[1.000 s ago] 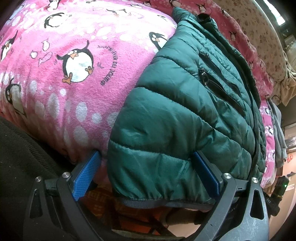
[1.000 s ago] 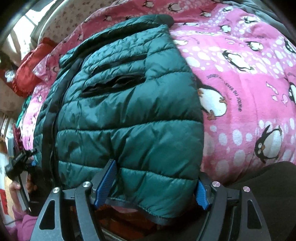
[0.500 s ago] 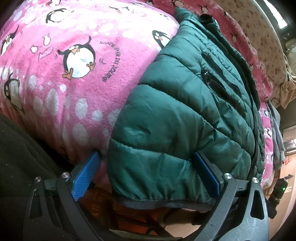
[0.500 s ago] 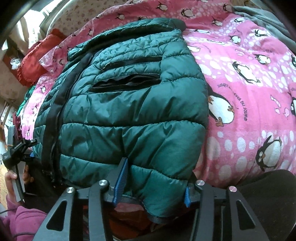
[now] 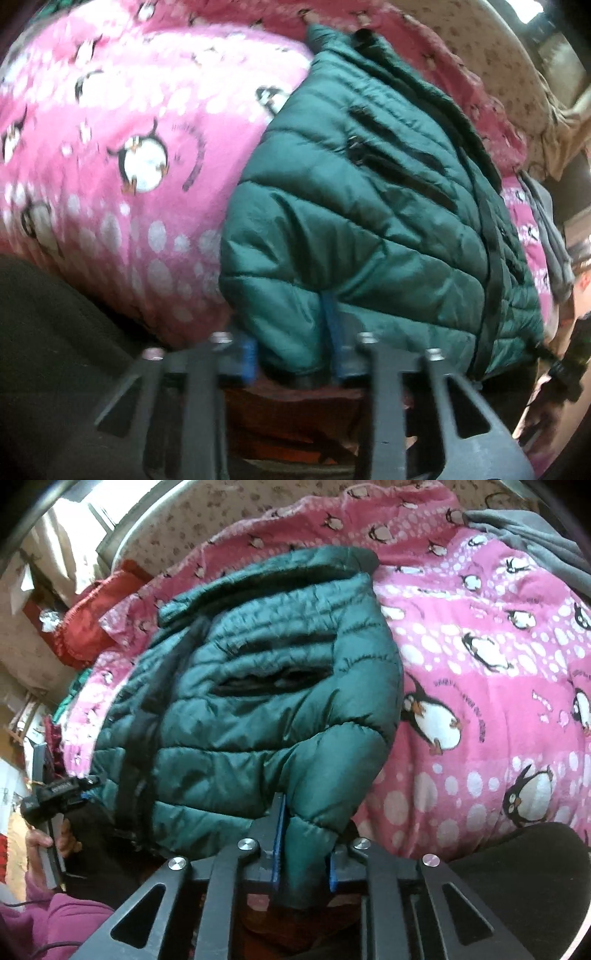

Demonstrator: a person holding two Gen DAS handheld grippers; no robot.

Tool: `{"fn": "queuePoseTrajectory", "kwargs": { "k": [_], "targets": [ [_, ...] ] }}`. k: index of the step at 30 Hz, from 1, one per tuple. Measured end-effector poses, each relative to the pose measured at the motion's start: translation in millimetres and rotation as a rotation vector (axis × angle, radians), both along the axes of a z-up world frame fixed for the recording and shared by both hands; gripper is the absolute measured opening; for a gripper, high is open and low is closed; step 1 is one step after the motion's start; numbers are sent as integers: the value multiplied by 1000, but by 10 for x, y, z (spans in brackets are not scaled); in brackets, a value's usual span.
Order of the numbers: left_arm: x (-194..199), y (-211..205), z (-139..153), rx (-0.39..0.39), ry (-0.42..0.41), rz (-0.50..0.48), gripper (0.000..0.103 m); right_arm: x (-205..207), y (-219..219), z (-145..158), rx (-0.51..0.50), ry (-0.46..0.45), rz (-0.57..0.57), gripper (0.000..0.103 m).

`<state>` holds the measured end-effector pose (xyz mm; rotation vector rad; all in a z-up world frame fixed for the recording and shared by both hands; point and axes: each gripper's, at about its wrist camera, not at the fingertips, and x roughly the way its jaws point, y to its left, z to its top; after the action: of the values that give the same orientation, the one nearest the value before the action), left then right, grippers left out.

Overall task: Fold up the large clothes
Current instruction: 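Close the left tool on the hem while the right tool grips the hem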

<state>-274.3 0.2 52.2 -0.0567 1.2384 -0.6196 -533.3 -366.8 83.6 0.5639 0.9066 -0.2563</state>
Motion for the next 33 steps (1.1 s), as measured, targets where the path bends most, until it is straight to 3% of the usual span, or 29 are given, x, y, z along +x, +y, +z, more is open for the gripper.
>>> {"fn": "queuePoseTrajectory", "kwargs": {
  "k": [4,14,33],
  "targets": [
    [3,26,138,-32,-21,-6,17,-41,-57,223,28,-87,12,15],
    [31,-1,642,-53,-185,-11,16,87,-172,571,20,-204,10,15],
    [314,-222,1050,-104,-281,27,16,305,-421,826,-38,-255,-30,15]
  ]
}}
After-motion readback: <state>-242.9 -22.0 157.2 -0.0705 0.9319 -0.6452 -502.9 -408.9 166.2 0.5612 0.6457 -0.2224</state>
